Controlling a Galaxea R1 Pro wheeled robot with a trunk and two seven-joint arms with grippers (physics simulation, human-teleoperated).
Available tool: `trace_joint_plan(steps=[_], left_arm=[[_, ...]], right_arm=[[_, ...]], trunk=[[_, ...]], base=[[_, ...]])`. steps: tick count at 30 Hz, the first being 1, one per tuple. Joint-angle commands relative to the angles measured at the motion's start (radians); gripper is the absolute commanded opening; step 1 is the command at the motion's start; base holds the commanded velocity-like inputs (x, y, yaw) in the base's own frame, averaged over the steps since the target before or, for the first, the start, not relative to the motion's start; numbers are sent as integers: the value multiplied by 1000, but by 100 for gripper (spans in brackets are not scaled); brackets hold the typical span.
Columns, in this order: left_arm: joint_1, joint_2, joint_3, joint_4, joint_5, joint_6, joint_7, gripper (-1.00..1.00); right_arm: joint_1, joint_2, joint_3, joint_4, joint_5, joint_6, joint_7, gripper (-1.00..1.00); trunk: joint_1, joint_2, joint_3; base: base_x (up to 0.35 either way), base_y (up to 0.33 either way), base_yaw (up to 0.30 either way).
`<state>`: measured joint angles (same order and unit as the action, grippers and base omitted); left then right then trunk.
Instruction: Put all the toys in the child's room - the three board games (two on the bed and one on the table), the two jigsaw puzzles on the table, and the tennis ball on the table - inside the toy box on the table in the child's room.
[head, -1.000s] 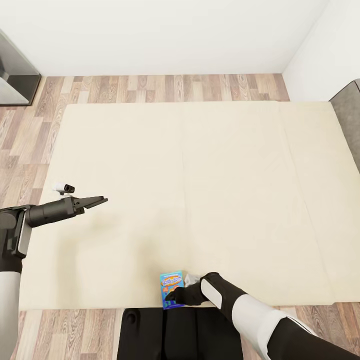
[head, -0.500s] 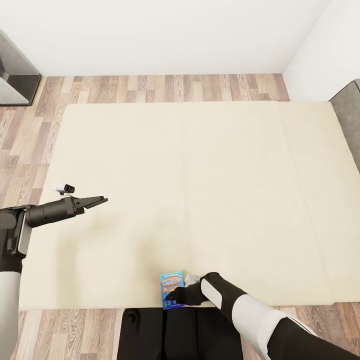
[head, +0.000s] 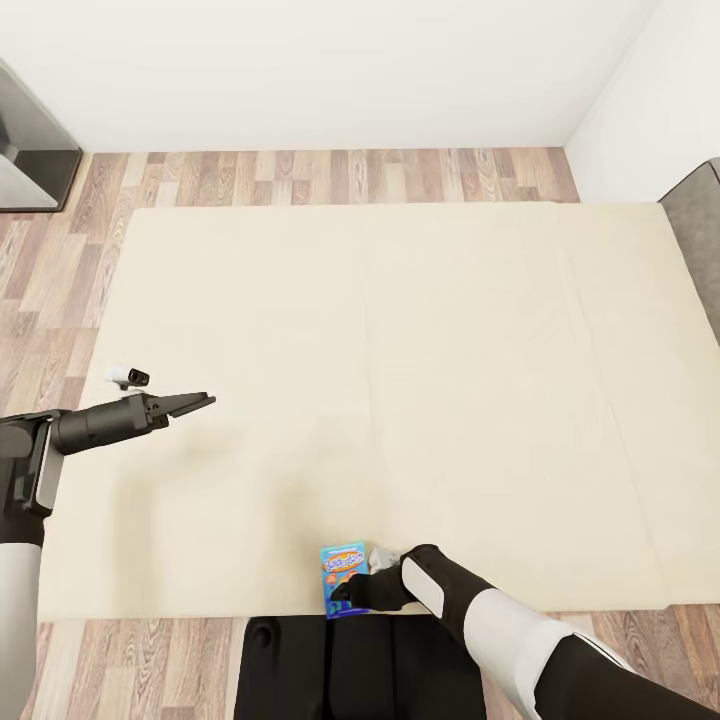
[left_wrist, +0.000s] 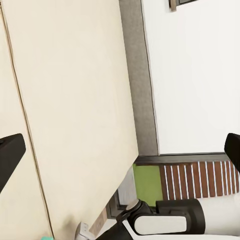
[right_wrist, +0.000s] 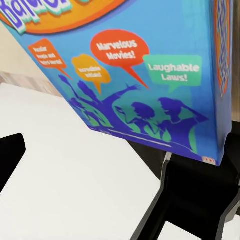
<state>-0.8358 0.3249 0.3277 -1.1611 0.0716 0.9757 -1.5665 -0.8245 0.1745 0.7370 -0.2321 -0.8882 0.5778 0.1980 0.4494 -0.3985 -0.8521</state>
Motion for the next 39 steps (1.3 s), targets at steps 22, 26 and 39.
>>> trace_joint_plan(steps=[22, 26, 39], left_arm=[[0, 0, 0, 0, 0, 11, -4, 100], [0, 0, 1, 0, 0, 11, -4, 100], [0, 0, 0, 0, 0, 11, -4, 100]], right_arm=[[-1, 0, 4, 1, 3, 1, 5, 100], [-1, 0, 4, 1, 3, 1, 5, 100], [-1, 0, 4, 1, 3, 1, 5, 100]], trunk=[[1, -2, -1], [1, -2, -1], [1, -2, -1]], base=[[0, 23, 0], [0, 1, 0], [0, 45, 0]])
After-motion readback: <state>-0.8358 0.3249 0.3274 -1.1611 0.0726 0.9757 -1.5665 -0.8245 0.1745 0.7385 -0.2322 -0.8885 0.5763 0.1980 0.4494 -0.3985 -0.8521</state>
